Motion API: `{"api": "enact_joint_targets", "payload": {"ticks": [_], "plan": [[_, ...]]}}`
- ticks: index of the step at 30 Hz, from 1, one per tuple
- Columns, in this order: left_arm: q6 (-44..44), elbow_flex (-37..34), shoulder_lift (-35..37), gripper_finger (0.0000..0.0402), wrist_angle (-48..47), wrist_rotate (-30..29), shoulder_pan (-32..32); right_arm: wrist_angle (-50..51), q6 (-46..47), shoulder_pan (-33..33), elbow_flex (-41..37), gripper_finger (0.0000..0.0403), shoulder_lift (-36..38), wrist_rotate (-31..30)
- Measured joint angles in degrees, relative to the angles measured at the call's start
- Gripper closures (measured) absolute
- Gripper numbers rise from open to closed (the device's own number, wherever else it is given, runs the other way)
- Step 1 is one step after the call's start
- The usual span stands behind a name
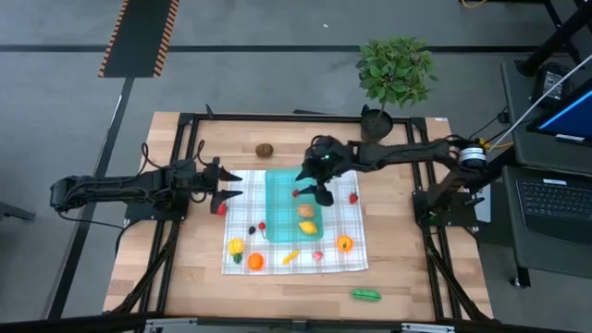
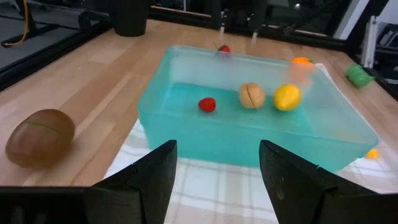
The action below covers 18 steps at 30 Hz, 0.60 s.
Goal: Pick and placing Produce into tupperware
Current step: Put the bottom strawberry into the blue bin
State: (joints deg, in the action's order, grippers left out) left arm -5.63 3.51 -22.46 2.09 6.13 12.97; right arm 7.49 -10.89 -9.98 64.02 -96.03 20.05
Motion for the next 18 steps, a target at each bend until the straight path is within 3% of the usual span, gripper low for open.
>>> {"api": "enact_joint_targets", "payload": {"ticks": [4,9,14,16,18], "plan": [[-0.33,0.77,1.22,0.0182,-0.13,5.6,0.0,-8.53,0.21,-0.13,-7.34,0.0176,4.49,-0.05],[-0.28,3.98,1.6,0.0182,-1.13,11.46,-0.02,-27.9,4.61,-0.37,-20.21,0.0176,7.96,-0.93],[0.38,8.98,1.57,0.0182,-14.58,9.24,-0.02,-41.13,9.01,-0.17,-28.21,0.0176,8.97,-0.85],[-0.07,11.53,1.57,0.0182,-22.89,7.13,-0.02,-42.84,10.84,0.12,-29.6,0.0176,8.89,-0.86],[-0.28,12.4,1.33,0.0182,-24.3,4.66,-0.29,-42.87,11.14,0.13,-30.3,0.0176,8.69,-0.89]]}}
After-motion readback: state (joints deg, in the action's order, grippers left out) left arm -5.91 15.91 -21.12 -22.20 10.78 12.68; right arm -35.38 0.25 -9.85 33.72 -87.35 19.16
